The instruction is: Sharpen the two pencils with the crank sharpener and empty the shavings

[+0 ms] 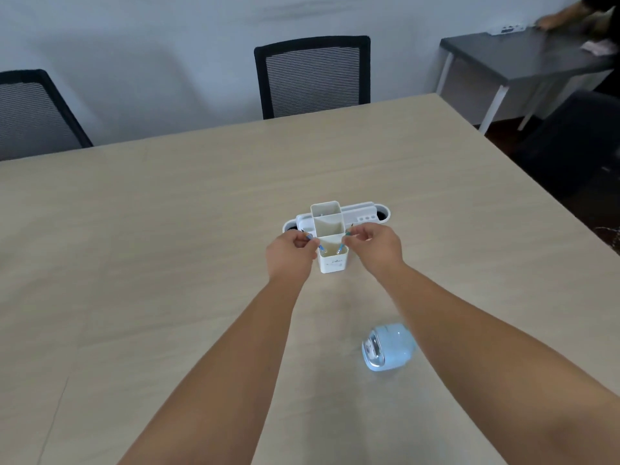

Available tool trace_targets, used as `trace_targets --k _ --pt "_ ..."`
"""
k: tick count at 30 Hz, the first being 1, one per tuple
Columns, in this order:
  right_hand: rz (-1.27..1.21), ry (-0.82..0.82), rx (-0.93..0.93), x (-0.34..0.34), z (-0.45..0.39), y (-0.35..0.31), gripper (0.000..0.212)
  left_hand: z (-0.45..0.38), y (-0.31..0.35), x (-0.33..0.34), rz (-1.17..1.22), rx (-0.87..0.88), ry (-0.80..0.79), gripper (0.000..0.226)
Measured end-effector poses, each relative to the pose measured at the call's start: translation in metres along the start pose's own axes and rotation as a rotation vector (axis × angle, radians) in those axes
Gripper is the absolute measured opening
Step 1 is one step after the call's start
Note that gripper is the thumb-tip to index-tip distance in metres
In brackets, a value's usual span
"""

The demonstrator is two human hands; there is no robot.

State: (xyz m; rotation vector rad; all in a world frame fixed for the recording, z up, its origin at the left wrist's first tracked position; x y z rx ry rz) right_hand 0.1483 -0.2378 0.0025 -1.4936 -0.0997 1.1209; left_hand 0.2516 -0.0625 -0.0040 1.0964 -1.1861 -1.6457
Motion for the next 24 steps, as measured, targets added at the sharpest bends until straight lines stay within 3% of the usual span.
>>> trace_targets --k 7,12,19,24 --pt "0.052 0.057 -0.006 0.015 -0.009 0.008 0.007 -0.012 -0.024 0.019 -0.21 -0.002 -0.04 0.008" --pt "0.225 -0.029 -0.057 0.038 -0.011 0.006 0.012 -0.011 -0.03 0.022 -0.32 0.006 -0.081 0.014" --pt "0.493 -0.13 -0.095 0.059 -0.011 0.003 0.015 -0.011 -0.034 0.016 -0.307 -0.004 -0.09 0.014" --pt "0.518 -0.182 -0.063 0.058 -0.008 0.006 0.029 -0.006 -0.051 0.002 -0.261 -0.07 -0.076 0.022"
Point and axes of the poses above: each hand's wrist, its own z-axis away from the middle knuckle, its own x-axis out of the palm, y = z × x, the point moved 9 cm from there along -z, towards the middle knuckle, and after that the axes turned 11 degrees about z, right-handed, at the moved point
